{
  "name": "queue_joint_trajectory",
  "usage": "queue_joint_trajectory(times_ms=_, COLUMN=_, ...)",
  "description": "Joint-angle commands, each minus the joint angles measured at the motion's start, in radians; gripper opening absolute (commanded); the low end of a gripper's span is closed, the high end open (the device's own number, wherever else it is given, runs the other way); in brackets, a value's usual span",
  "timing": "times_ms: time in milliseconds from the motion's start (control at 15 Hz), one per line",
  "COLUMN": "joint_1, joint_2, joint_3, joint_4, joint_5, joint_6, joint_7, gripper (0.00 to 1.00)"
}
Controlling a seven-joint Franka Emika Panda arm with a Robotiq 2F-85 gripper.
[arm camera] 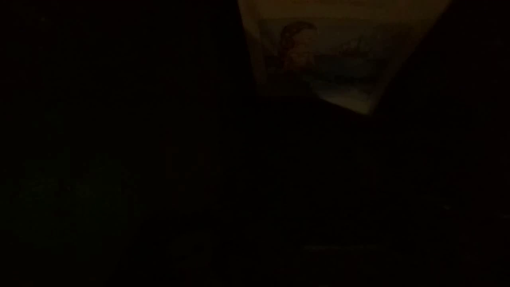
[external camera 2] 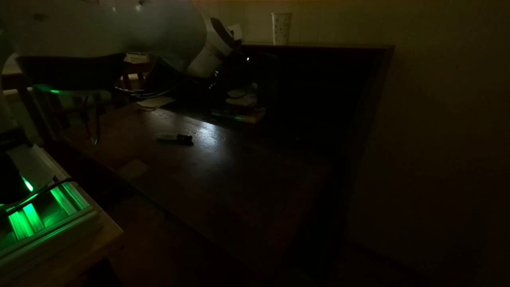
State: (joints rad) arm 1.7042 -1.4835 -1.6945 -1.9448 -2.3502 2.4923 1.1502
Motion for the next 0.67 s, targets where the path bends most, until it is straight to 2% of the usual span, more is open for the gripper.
queue_joint_trajectory(times_ms=0, joint_1=-0.042, joint_2=-0.003, joint_3=0.055, joint_4=-0.046, joint_5=0.030, joint_6=-0.122, joint_7=-0.016, gripper=1.00)
queue_joint_trajectory(times_ms=400, joint_1=-0.068, joint_2=0.037, joint_3=0.118, joint_4=-0.136, joint_5=0.083, joint_6=-0.358, joint_7=-0.006, gripper=1.00)
queue_joint_trajectory(times_ms=600, joint_1=-0.111, joint_2=0.052, joint_3=0.148, joint_4=-0.169, joint_5=0.147, joint_6=-0.458, joint_7=-0.031, gripper=1.00)
